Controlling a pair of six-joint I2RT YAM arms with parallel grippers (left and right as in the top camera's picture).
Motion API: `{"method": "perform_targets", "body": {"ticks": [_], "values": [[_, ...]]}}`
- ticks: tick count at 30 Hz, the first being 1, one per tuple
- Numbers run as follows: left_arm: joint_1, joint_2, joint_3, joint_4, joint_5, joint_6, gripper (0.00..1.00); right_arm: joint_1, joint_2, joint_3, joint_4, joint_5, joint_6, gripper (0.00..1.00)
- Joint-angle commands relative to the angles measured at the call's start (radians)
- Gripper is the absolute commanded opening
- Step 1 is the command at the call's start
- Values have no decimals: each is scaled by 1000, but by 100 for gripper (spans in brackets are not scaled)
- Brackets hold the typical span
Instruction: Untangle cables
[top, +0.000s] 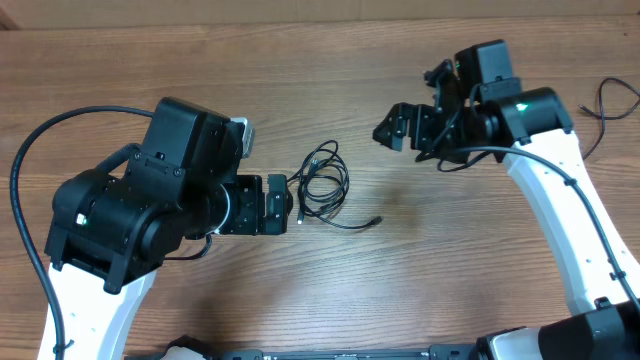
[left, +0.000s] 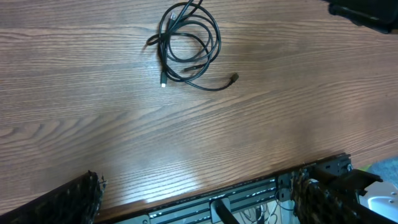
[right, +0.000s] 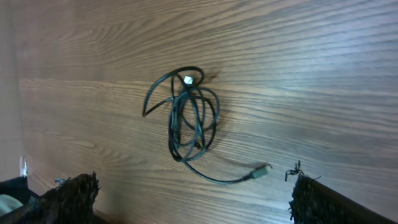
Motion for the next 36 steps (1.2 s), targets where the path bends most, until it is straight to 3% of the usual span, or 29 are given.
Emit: {"method": "perform_targets", "body": {"ticks": [1,36], "values": [[-6,3,-5,3,1,-8,100,28,1,-13,18,9,-7,100],[-6,3,-5,3,0,-7,100,27,1,-13,47,61,-8,100]]}}
